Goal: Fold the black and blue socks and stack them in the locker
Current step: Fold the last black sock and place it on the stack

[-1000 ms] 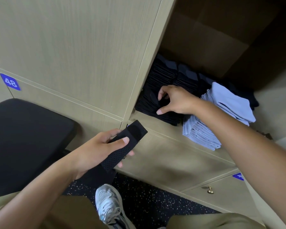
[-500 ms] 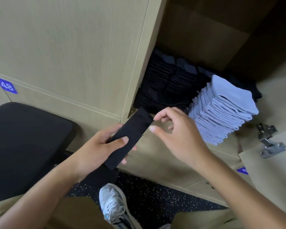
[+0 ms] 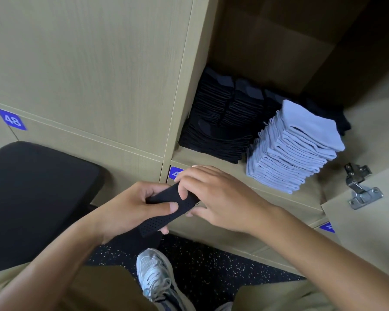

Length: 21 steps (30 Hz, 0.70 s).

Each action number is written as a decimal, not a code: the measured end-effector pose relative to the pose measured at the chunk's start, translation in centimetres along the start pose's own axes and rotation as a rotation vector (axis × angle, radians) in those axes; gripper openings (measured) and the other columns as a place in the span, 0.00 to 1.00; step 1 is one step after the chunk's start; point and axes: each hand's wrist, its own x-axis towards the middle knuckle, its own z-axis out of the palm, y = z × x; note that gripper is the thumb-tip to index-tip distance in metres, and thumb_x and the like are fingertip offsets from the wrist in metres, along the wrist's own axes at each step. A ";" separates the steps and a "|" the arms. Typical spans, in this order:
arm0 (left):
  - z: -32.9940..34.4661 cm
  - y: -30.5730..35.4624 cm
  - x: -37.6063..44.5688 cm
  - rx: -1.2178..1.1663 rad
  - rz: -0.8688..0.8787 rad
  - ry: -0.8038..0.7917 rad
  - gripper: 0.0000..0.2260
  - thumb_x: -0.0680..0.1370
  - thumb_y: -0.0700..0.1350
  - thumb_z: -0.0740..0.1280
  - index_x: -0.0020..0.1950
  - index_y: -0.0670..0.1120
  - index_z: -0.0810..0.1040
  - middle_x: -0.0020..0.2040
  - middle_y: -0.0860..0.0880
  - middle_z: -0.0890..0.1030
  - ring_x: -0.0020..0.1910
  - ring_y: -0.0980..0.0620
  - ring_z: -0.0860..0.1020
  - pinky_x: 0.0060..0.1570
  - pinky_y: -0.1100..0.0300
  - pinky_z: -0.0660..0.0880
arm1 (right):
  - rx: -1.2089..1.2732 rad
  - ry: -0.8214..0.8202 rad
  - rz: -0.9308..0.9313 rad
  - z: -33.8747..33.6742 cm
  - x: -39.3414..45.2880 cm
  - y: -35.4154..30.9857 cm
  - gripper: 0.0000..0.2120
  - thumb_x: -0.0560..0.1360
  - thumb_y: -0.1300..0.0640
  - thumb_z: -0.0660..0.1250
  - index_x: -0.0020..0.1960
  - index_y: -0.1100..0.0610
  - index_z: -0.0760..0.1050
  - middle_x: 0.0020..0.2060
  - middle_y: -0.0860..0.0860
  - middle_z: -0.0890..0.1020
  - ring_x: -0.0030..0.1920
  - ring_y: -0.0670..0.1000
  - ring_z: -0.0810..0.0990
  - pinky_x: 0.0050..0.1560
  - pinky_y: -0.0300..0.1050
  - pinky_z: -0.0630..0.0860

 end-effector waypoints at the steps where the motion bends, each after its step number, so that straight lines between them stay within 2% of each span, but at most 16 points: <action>1: 0.0 0.1 0.0 -0.005 0.002 0.005 0.07 0.81 0.41 0.67 0.56 0.43 0.83 0.36 0.50 0.85 0.36 0.52 0.83 0.38 0.66 0.76 | -0.005 0.006 -0.010 0.0 0.0 -0.1 0.16 0.70 0.57 0.77 0.51 0.55 0.73 0.57 0.50 0.78 0.60 0.53 0.76 0.64 0.47 0.68; 4: -0.1 0.1 0.1 -0.018 0.011 0.025 0.06 0.80 0.41 0.69 0.55 0.42 0.84 0.37 0.48 0.85 0.36 0.50 0.83 0.39 0.65 0.77 | -0.018 0.003 -0.044 0.2 0.0 -0.2 0.16 0.71 0.56 0.77 0.53 0.54 0.73 0.59 0.49 0.76 0.59 0.51 0.75 0.63 0.42 0.68; 9: -0.2 -0.2 0.3 -0.078 0.001 0.084 0.06 0.79 0.43 0.70 0.53 0.42 0.85 0.39 0.43 0.85 0.37 0.49 0.84 0.39 0.63 0.78 | -0.085 -0.003 -0.066 0.1 0.2 0.4 0.15 0.72 0.53 0.76 0.52 0.54 0.73 0.54 0.48 0.76 0.56 0.51 0.75 0.60 0.46 0.71; 12: -0.7 -0.5 0.8 -0.140 0.028 0.191 0.10 0.77 0.47 0.73 0.54 0.42 0.84 0.41 0.41 0.86 0.38 0.45 0.84 0.44 0.55 0.81 | -0.131 0.004 -0.028 -1.3 0.4 1.5 0.16 0.72 0.53 0.77 0.52 0.54 0.72 0.54 0.48 0.75 0.55 0.51 0.74 0.57 0.47 0.73; 16: -0.9 -0.8 1.2 -0.106 0.092 0.324 0.18 0.69 0.57 0.81 0.50 0.46 0.85 0.45 0.41 0.86 0.38 0.46 0.85 0.42 0.58 0.80 | -0.125 0.038 0.087 -4.6 1.1 4.3 0.16 0.71 0.53 0.77 0.50 0.53 0.72 0.55 0.48 0.76 0.55 0.52 0.74 0.57 0.51 0.72; 21: -0.4 -0.9 1.2 -0.065 0.079 0.308 0.16 0.70 0.52 0.74 0.54 0.46 0.84 0.46 0.43 0.86 0.39 0.46 0.86 0.45 0.56 0.78 | -0.056 0.093 0.319 -9.1 2.5 8.5 0.15 0.71 0.49 0.78 0.50 0.50 0.73 0.54 0.45 0.75 0.57 0.49 0.74 0.60 0.51 0.72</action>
